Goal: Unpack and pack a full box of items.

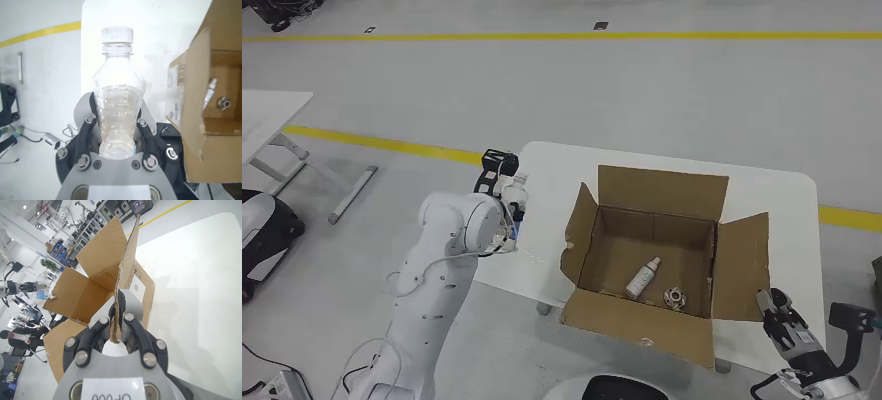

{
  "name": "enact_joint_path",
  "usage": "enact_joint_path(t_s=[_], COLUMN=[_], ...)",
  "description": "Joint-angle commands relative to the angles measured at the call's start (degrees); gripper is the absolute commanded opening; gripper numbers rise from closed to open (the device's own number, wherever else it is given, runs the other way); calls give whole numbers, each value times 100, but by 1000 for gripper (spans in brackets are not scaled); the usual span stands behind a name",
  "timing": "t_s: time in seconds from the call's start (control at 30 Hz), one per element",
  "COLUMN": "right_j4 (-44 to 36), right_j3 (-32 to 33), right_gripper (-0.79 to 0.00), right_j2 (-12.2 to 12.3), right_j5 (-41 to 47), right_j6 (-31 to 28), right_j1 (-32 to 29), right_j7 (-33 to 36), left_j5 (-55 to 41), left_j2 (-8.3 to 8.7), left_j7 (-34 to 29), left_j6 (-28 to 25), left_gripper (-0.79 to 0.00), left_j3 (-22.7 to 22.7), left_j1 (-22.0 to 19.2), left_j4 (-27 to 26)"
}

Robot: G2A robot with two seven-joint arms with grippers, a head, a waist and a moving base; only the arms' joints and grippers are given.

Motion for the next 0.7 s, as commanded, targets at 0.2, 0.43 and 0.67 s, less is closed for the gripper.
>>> enact_joint_path(t_s=[0.2, 0.43, 0.67], right_j4=[88, 90, 92], right_j3=[152, 229, 291], right_gripper=[-785, -785, -785], right_j2=[5, 12, 16], right_j5=[63, 169, 199], right_j6=[-52, -181, -266], right_j1=[-33, -28, -16], right_j7=[4, 125, 154], left_j5=[101, 101, 252], left_j2=[-10, -10, -2], left_j7=[-107, -107, 94], left_j6=[-34, -34, -194], left_gripper=[-785, -785, -785], left_j3=[249, 249, 342], left_j1=[107, 107, 277], left_j4=[255, 255, 342])
